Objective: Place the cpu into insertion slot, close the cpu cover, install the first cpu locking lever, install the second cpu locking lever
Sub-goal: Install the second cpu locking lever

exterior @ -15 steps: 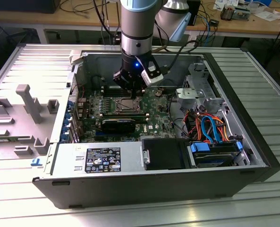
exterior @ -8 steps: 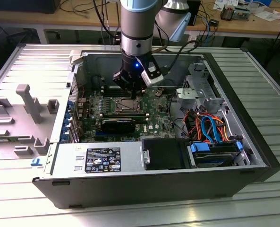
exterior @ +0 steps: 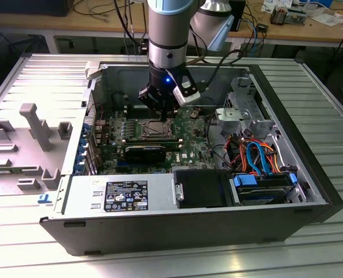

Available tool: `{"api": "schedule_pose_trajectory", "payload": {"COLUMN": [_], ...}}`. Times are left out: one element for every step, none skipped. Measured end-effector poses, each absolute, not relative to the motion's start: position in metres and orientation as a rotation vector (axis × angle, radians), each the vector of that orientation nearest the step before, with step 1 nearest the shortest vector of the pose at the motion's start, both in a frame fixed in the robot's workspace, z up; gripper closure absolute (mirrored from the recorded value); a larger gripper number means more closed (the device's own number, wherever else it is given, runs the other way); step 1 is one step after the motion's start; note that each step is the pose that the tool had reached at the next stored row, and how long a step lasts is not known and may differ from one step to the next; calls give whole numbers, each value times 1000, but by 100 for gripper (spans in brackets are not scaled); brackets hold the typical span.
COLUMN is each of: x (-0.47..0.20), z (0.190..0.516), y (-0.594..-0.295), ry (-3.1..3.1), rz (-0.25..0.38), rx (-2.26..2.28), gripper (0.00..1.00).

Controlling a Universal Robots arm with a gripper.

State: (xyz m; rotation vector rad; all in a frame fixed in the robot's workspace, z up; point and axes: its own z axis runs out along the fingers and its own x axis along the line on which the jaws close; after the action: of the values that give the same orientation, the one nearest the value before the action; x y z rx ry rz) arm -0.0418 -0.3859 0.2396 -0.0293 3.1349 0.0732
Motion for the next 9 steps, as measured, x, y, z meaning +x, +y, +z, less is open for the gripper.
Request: {"api": "schedule_pose_trajectory", "payload": {"x": [-42, -42, -42, -42, -42, -42, -42, -42, -42], "z": [240, 240, 240, 240, 240, 240, 244, 245, 245], "y": [-386, -386, -386, -386, -386, -386, -386, -386, -386], "ry": [3135, 3135, 3135, 3135, 3135, 3135, 3135, 3135, 3135], "rz": [73, 73, 73, 73, 73, 73, 69, 67, 66], "rx": [-29, -29, -29, -29, -29, -29, -29, -30, -30], "gripper": [89, 89, 89, 89, 89, 89, 89, 89, 89]}}
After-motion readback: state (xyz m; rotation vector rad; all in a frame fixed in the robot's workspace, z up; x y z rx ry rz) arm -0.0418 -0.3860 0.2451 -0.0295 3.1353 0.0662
